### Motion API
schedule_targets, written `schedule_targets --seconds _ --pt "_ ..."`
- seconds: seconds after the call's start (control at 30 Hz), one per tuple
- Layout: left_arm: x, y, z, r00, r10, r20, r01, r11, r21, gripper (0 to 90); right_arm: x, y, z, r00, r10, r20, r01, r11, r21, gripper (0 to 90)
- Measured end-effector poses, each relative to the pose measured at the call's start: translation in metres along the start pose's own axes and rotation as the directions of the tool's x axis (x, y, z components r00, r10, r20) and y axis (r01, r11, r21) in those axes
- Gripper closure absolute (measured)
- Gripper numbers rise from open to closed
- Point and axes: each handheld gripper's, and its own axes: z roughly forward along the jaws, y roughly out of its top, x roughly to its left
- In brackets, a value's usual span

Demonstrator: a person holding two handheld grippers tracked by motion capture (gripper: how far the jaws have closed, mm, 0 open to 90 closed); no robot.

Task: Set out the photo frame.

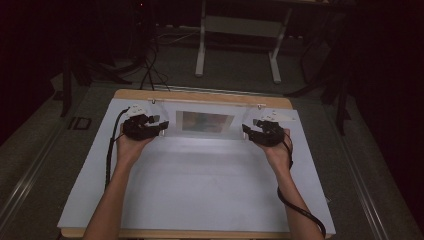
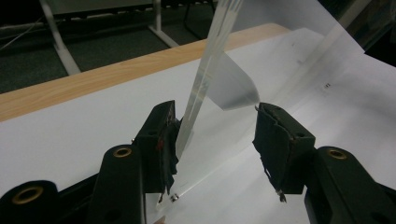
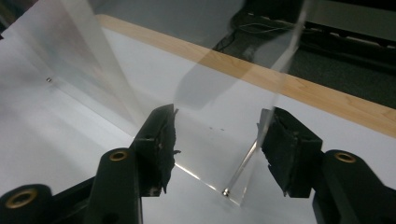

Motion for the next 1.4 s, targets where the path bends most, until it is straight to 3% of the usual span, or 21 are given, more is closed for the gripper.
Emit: schedule_targets --seconds 0.23,0.43,0.5,0.53,0.77,1.4 --pt "0.000 0.000 0.003 0.9999 0.001 -0.016 -0.002 1.0000 -0.009 49.2 -0.002 -0.003 0.005 0.9999 -0.006 -0.016 0.006 1.000 -0.023 47.6" --pt "0.001 0.001 0.005 0.9995 -0.012 -0.030 0.012 0.9998 -0.019 48.9 -0.003 -0.002 0.008 0.9997 -0.023 0.000 0.023 0.999 -0.032 48.2" --pt "0.000 0.002 0.007 0.9990 -0.006 -0.044 0.006 0.9999 -0.012 48.3 -0.003 -0.001 0.009 0.9996 -0.028 0.005 0.028 0.999 -0.032 48.8" --pt "-0.003 0.004 0.009 0.9973 0.015 -0.072 -0.015 0.9999 -0.001 47.9 -0.004 -0.001 0.010 0.9994 -0.035 0.008 0.035 0.999 -0.033 49.2" --pt "-0.004 0.004 0.010 0.9962 0.023 -0.084 -0.023 0.9997 -0.005 47.8 -0.004 -0.002 0.012 0.9993 -0.035 0.011 0.036 0.998 -0.050 49.3" --pt "0.001 0.008 0.019 0.9943 0.004 -0.106 -0.006 0.9998 -0.018 47.7 -0.012 0.002 0.020 0.9999 0.016 0.005 -0.016 0.998 -0.061 49.7"
